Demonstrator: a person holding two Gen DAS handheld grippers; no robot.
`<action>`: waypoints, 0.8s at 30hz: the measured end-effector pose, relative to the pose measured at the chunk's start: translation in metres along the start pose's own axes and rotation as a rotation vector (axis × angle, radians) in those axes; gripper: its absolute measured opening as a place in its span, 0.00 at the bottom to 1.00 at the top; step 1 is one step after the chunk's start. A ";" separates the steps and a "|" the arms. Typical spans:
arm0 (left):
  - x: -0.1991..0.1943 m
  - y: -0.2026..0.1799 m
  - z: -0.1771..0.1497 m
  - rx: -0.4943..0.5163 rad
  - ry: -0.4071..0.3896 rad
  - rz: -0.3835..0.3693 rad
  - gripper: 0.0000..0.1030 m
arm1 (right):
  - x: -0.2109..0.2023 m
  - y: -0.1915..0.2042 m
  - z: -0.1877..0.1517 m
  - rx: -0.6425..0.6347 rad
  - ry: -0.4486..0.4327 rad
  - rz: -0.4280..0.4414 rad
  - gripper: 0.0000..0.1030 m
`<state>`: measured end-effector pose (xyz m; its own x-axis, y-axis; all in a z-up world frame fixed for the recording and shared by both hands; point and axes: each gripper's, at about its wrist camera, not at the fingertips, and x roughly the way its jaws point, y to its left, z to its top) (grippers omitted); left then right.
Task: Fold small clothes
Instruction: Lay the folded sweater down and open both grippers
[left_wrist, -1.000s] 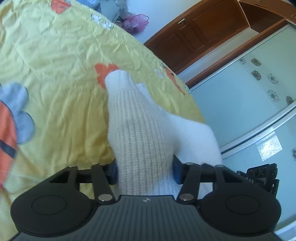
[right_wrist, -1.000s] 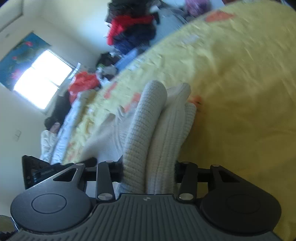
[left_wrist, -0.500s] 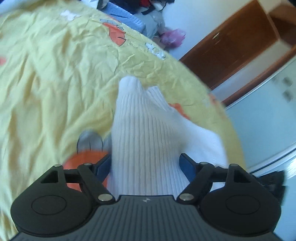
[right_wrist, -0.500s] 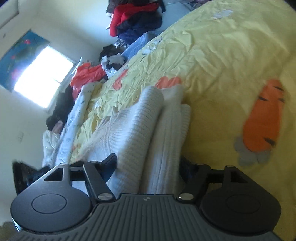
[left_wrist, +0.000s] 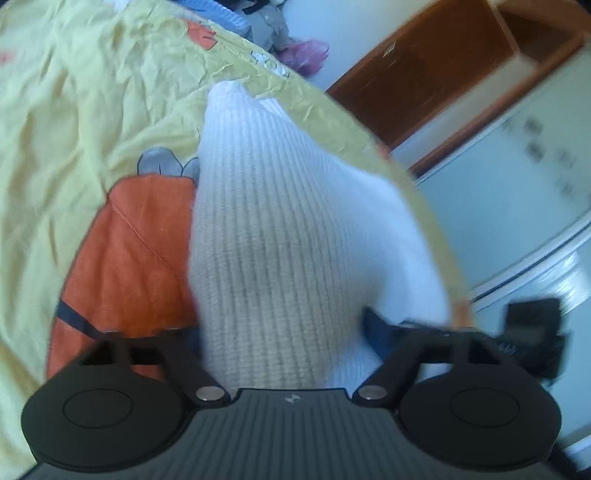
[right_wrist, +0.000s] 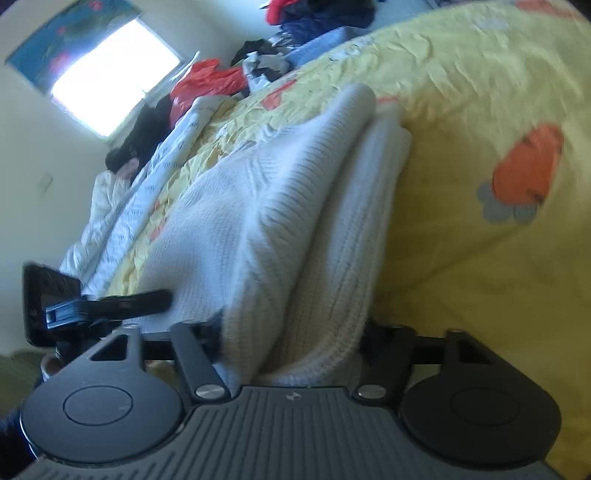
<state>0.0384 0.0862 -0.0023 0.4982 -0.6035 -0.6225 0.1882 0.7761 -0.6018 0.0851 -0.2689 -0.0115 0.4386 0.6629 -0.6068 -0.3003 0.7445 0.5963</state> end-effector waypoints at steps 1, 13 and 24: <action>-0.007 -0.004 0.000 0.006 -0.009 -0.015 0.50 | -0.008 0.002 0.003 -0.030 -0.012 0.007 0.52; -0.037 -0.022 -0.012 0.161 -0.049 0.105 0.63 | -0.046 -0.021 0.011 0.071 -0.107 -0.031 0.73; -0.016 -0.104 -0.028 0.594 -0.221 0.301 0.80 | 0.020 -0.017 0.106 0.062 -0.123 -0.095 0.54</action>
<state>-0.0131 0.0099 0.0559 0.7499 -0.3446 -0.5647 0.4145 0.9100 -0.0049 0.1886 -0.2769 0.0225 0.5640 0.5724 -0.5951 -0.2016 0.7944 0.5730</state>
